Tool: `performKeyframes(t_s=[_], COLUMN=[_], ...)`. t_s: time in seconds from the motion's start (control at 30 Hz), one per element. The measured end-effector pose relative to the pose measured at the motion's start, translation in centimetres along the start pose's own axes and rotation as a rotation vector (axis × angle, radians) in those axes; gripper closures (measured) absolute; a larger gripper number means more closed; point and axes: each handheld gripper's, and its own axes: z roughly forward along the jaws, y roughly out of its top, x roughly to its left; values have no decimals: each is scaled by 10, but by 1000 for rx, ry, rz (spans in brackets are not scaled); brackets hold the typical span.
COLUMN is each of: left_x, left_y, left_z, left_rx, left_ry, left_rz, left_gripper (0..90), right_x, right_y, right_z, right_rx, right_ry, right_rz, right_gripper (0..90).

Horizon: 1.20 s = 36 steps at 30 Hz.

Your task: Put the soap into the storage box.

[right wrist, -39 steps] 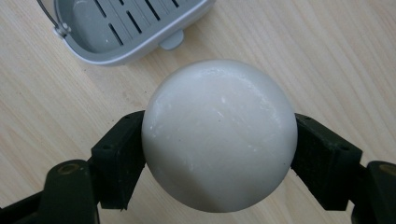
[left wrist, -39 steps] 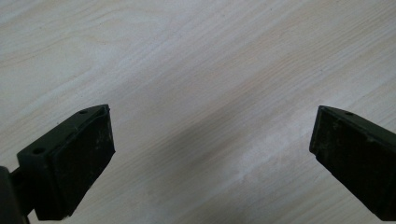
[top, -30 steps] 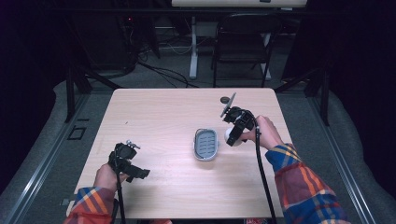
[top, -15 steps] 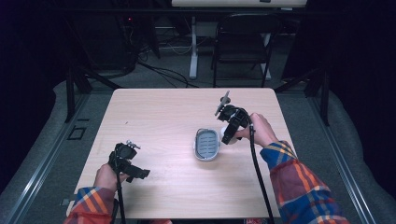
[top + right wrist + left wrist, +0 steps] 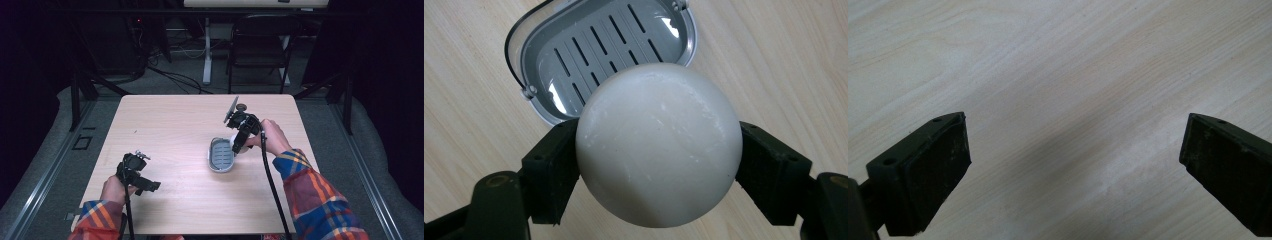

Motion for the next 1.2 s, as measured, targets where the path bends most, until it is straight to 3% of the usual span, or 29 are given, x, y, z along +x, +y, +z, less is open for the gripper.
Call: performKeyframes(t_s=[1.2], left_x=[0], left_y=[-1], left_z=[1], left_rx=[3], left_ry=[2], left_rz=[-6], left_gripper=[0], right_x=[18], right_y=[38], right_z=[20], right_rx=[15], right_ry=[32], right_rz=[-57], right_gripper=[238])
